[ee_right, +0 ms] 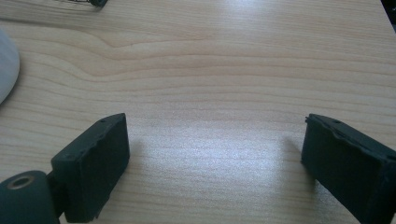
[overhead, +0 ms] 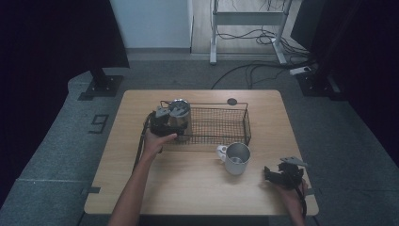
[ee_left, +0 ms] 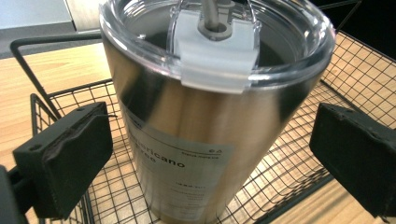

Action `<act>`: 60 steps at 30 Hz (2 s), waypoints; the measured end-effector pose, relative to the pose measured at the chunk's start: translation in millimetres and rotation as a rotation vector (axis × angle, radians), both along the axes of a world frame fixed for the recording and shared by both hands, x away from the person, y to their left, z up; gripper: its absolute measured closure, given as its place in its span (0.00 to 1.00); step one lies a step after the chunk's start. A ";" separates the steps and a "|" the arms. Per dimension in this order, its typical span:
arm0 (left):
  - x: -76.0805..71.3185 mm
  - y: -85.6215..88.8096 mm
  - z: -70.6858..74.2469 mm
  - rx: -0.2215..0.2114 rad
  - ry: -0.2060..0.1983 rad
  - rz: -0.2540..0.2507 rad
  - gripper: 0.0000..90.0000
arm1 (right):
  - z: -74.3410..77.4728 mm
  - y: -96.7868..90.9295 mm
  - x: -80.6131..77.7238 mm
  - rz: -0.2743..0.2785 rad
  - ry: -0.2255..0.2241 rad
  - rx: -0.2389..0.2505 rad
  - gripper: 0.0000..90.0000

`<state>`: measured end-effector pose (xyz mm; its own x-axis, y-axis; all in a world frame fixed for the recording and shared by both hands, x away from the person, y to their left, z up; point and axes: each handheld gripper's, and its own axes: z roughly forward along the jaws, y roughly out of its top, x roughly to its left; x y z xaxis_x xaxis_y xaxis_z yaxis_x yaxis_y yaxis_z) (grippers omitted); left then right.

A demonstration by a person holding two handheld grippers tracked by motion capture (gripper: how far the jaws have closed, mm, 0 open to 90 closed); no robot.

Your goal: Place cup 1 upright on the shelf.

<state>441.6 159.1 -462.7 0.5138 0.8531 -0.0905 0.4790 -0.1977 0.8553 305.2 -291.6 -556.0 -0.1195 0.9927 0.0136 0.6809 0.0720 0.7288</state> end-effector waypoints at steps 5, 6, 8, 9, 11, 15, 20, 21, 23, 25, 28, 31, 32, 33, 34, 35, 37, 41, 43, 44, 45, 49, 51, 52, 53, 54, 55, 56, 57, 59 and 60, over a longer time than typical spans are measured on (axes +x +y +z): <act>-8.1 3.2 1.4 0.000 -0.026 -0.002 0.00 | 0.0 0.0 0.0 0.000 0.000 0.000 0.08; -9.5 3.8 1.8 -0.004 -0.028 -0.003 0.00 | 0.0 0.0 0.0 0.000 0.000 0.000 0.08; -13.3 5.2 3.0 -0.008 -0.034 -0.007 0.00 | 0.0 0.0 0.0 0.000 0.000 0.000 0.08; -15.9 6.1 3.7 -0.010 -0.037 -0.010 0.00 | 0.0 0.0 0.0 0.000 0.000 0.000 0.08; -20.4 7.7 4.6 -0.010 -0.039 -0.012 0.00 | 0.0 0.0 0.0 0.000 0.000 0.000 0.08; -29.9 11.3 5.9 -0.009 -0.049 -0.017 0.00 | 0.0 -0.1 0.0 0.000 0.000 0.000 0.08; -43.2 14.2 6.8 -0.009 -0.058 -0.031 0.00 | 0.0 -0.1 0.0 0.000 0.000 0.000 0.08; -46.8 15.1 7.0 -0.010 -0.059 -0.036 0.01 | 0.0 -0.1 0.0 0.000 0.000 0.000 0.08; -51.9 16.0 6.8 -0.010 -0.059 -0.042 0.01 | 0.0 0.0 0.0 0.000 0.000 0.000 0.08; -58.0 17.3 5.8 -0.011 -0.054 -0.050 0.01 | 0.0 0.0 0.0 0.000 0.000 0.000 0.08; -66.6 19.8 3.0 -0.006 -0.043 -0.063 0.02 | 0.0 -0.1 0.0 0.000 0.000 0.000 0.08; -74.4 23.3 -1.5 -0.006 -0.029 -0.061 0.03 | 0.0 -0.1 0.0 0.000 0.000 0.000 0.08; -76.7 24.3 -3.2 -0.005 -0.027 -0.059 0.03 | 0.0 -0.1 0.0 0.000 -0.001 0.000 0.08; -78.9 25.4 -5.0 -0.003 -0.025 -0.056 0.03 | 0.0 0.0 0.0 0.000 0.000 0.000 0.08; -81.2 26.4 -7.1 0.000 -0.022 -0.052 0.03 | 0.0 -0.1 0.0 0.000 0.000 0.000 0.08; -83.8 27.6 -9.5 0.003 -0.021 -0.046 0.03 | 0.0 -0.1 0.0 0.000 -0.001 0.000 0.08; -89.3 30.1 -15.1 0.000 -0.010 -0.040 0.03 | 0.0 -0.1 0.0 0.000 -0.001 0.000 0.08; -100.7 35.9 -26.8 -0.006 0.005 -0.027 0.04 | 0.0 0.0 0.0 -0.001 0.000 0.000 0.08; -105.2 38.6 -31.3 -0.006 0.015 -0.024 0.05 | 0.0 -0.1 0.0 0.000 -0.001 0.000 0.08; -107.4 39.7 -33.3 -0.007 0.020 -0.023 0.05 | 0.0 0.0 0.0 -0.001 0.000 0.000 0.08; -109.6 40.5 -35.3 -0.008 0.024 -0.024 0.05 | 0.0 0.0 0.0 -0.001 0.000 0.000 0.08; -116.7 41.2 -44.5 0.013 0.049 -0.038 0.06 | 0.0 0.0 0.0 -0.001 0.000 0.000 0.08; -119.3 41.3 -49.6 0.023 0.063 -0.050 0.06 | 0.0 0.0 -0.1 -0.001 0.000 0.000 0.09; -120.5 41.2 -52.2 0.023 0.067 -0.052 0.06 | 0.0 0.0 -0.1 -0.001 -0.001 0.000 0.09; -121.5 41.4 -54.6 0.027 0.074 -0.055 0.06 | 0.0 0.0 -0.1 -0.001 -0.001 0.000 0.09; -121.9 41.5 -57.0 0.030 0.078 -0.055 0.06 | 0.0 0.0 -0.1 -0.002 -0.001 0.000 0.09; -122.0 41.4 -59.1 0.033 0.082 -0.054 0.06 | 0.0 0.0 -0.1 -0.002 -0.001 0.000 0.09; -122.0 41.5 -60.4 0.039 0.086 -0.054 0.06 | 0.0 0.0 -0.1 -0.002 -0.001 0.000 0.09; -122.1 42.1 -61.2 0.042 0.087 -0.051 0.07 | 0.0 0.0 -0.1 -0.002 -0.001 0.000 0.09; -123.7 43.8 -61.9 0.039 0.085 -0.046 0.07 | 0.1 0.1 -0.2 -0.005 -0.002 -0.002 0.09; -124.7 44.8 -62.4 0.038 0.082 -0.042 0.07 | 0.1 0.2 -0.3 -0.006 -0.003 -0.002 0.09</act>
